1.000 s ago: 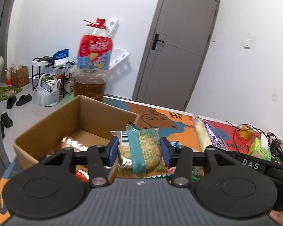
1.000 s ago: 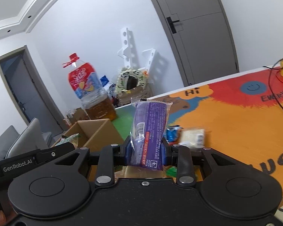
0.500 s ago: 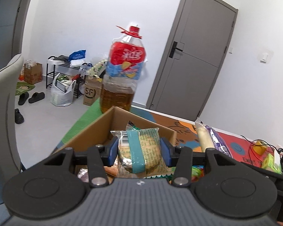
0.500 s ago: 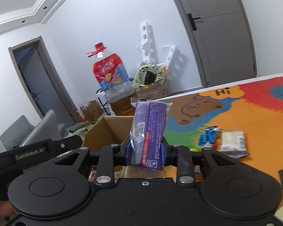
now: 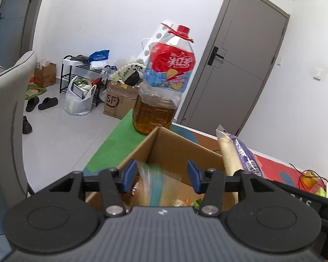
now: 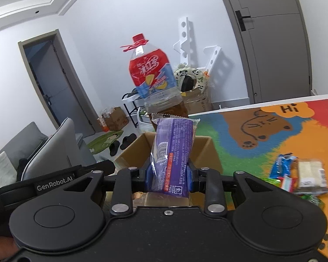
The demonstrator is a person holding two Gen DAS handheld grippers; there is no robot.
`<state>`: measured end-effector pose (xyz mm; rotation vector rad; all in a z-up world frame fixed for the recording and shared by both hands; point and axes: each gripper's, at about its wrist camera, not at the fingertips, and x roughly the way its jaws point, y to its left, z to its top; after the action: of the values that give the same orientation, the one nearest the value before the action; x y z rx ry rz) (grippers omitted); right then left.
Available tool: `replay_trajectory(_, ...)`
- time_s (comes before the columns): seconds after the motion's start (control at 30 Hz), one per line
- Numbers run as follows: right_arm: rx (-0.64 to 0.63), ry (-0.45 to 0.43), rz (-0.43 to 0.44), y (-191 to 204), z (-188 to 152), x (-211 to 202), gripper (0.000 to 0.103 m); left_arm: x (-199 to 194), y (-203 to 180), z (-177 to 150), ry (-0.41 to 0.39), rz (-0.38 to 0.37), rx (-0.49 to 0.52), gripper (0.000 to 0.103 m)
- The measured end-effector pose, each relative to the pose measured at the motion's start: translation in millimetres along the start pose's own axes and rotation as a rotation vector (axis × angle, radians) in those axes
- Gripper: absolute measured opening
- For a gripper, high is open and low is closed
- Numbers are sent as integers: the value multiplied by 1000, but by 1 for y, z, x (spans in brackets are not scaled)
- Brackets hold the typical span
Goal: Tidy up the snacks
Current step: 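Carry the wafer pack and purple bar over the cardboard box with both tools, then open both tools to drop the snacks into the box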
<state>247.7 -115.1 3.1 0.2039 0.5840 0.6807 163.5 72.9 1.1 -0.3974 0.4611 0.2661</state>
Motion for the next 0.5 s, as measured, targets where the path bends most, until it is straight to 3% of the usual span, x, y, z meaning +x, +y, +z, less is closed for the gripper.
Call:
replay_trajectory(0.2,-19,-15,36,15,3,18,32,0,17,2,9,21,-29,51)
replay_trajectory(0.33,-15,-27,47,13,1,13,49,-7,20,1,4,32,-26,59)
replay_trajectory(0.5,15,-33,29,0,-1,-5,49,-14,14,-5,4,25,-22,70)
